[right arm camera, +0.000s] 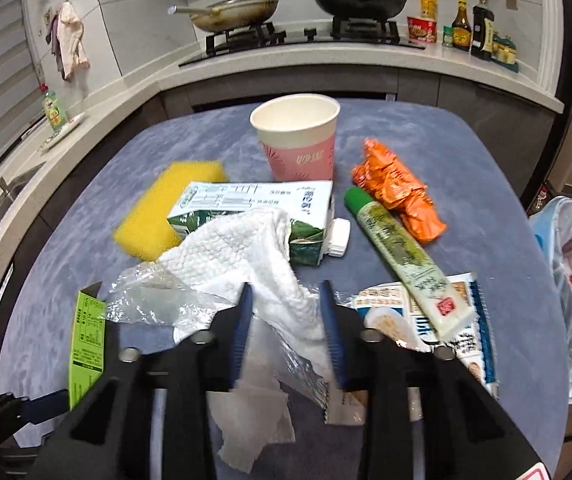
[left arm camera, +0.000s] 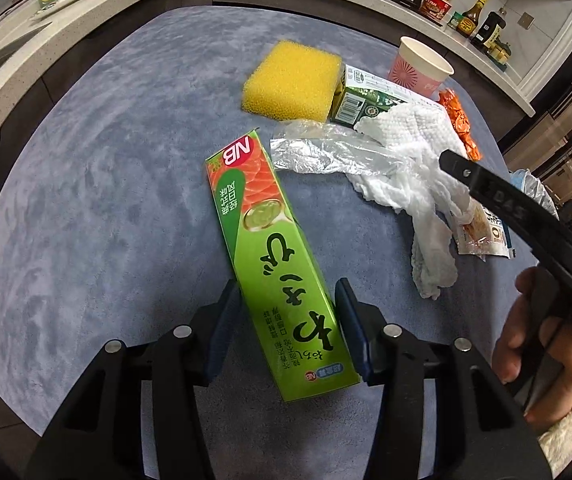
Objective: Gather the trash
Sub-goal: 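Grasp the green NB box with the left tool while the right tool grasps white tissue, then carry the green box and tissue over the bin and release both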
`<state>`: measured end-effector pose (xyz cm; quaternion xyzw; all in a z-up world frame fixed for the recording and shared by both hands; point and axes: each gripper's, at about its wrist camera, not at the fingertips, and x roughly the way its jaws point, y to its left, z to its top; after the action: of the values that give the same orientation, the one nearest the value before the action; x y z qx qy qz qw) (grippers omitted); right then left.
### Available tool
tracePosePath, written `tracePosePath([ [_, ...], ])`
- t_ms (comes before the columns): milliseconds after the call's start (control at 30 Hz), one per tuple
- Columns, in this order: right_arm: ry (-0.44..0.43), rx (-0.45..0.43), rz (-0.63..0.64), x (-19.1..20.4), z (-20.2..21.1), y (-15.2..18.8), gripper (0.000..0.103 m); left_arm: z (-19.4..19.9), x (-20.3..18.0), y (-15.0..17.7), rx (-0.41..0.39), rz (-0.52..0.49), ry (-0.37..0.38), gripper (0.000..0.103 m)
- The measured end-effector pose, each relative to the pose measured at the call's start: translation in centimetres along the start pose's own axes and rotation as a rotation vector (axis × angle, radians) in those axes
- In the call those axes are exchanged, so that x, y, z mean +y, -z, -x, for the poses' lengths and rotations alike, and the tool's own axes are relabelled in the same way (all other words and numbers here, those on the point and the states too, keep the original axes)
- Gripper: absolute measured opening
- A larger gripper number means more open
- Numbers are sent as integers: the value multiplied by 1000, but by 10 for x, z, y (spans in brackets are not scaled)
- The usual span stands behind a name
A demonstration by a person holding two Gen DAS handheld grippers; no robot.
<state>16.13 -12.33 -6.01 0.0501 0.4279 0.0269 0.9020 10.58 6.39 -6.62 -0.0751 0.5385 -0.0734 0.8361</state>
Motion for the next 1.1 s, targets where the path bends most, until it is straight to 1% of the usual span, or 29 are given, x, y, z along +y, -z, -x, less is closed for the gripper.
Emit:
tracePosePath([
  [67,5,-2,1,-1,0,0,7,1,0,-1,-5,-3,0,46],
  [100,-1,-11,-1,-2,4,0,6,3,-1,-1,-8,-5,1,46],
  [200,-21,-62,-26,-11,32,-3,5,8,-2,-2,-22,-11,9,44],
  [300,-23,-106,-49,-22,60,-4,5,16,-7,-2,-42,-26,15,43],
  [433,-9,-170,-96,-46,102,-2,5,32,-19,1,-73,-52,36,41],
  [633,34,-236,-160,-85,149,9,5,66,-40,6,-128,-90,83,40],
  [867,88,-266,-227,-122,176,24,5,111,-70,8,-203,-147,152,40],
  [1000,119,-284,-270,-144,186,30,5,125,-98,7,-227,-204,193,39],
  [1100,151,-297,-300,-163,192,33,5,124,-124,4,-223,-252,232,38],
])
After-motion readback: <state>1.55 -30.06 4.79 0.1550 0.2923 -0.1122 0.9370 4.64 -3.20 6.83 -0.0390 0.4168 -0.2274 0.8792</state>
